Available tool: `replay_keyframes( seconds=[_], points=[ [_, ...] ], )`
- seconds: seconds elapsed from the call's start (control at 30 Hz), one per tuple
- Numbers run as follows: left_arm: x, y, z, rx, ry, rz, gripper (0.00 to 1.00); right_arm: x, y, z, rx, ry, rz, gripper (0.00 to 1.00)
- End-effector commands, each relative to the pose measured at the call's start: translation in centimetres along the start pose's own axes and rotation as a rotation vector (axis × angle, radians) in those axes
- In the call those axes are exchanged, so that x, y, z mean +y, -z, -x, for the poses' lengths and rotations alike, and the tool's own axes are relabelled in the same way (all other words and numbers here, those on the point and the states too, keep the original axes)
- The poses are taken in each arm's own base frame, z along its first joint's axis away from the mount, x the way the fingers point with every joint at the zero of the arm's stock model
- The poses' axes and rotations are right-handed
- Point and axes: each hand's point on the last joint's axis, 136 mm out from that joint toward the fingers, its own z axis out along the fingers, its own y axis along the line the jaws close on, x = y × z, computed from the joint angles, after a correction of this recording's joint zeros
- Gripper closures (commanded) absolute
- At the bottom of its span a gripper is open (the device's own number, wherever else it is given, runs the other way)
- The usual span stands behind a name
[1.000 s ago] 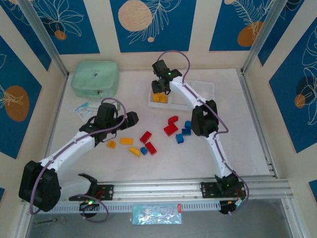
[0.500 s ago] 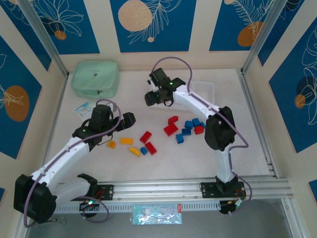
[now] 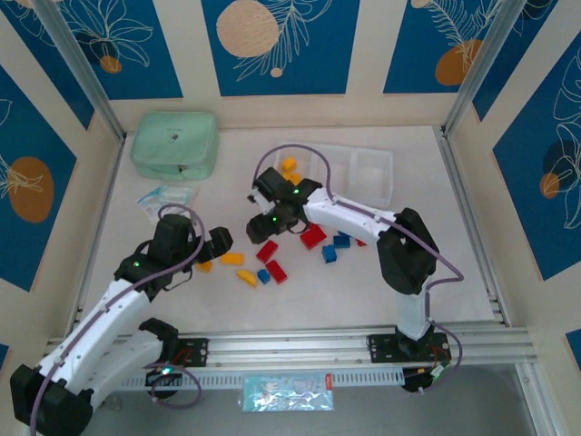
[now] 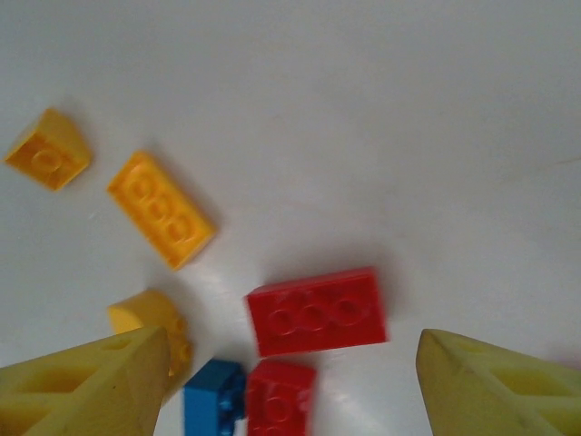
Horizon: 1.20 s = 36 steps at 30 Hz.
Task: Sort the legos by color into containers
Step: Pick up the lego from the center of the table.
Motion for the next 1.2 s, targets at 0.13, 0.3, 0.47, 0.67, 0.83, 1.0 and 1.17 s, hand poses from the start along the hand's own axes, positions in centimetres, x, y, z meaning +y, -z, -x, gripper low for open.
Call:
replay_keyframes(
  seconds=[0.13,0.3,0.47,0.67,0.83,1.0,1.17],
  points=[
    [3.0,1.2,-1.5,-0.013,0.062,0.094,0.0,4.2,-1.1,-1.0,0.046,0.11,0.094,0.25],
    [4.0,1.6,-1.8,-0.03,0.095,0.121,0.0,5.9,-3.4,-0.8,0.07,0.2,0.116,0.24],
    [4.5,2.2,-1.8,-0.047,0.108,0.138,0.0,7.3,-5.3,-0.5,0.083,0.247,0.124,0.24],
    [5.5,2.9,-2.1,-0.064,0.14,0.169,0.0,7.9,-7.4,-0.2,0.107,0.275,0.124,0.23],
    [6.8,3.9,-2.0,-0.104,0.157,0.219,0.0,7.8,-9.0,-0.6,0.135,0.31,0.093,0.2],
    [7.4,4.4,-1.9,-0.123,0.168,0.237,0.0,7.4,-10.1,-1.1,0.155,0.323,0.068,0.18],
    [7.5,4.4,-1.8,-0.131,0.17,0.24,0.0,6.6,-11.2,-1.7,0.184,0.33,0.029,0.19]
  ],
)
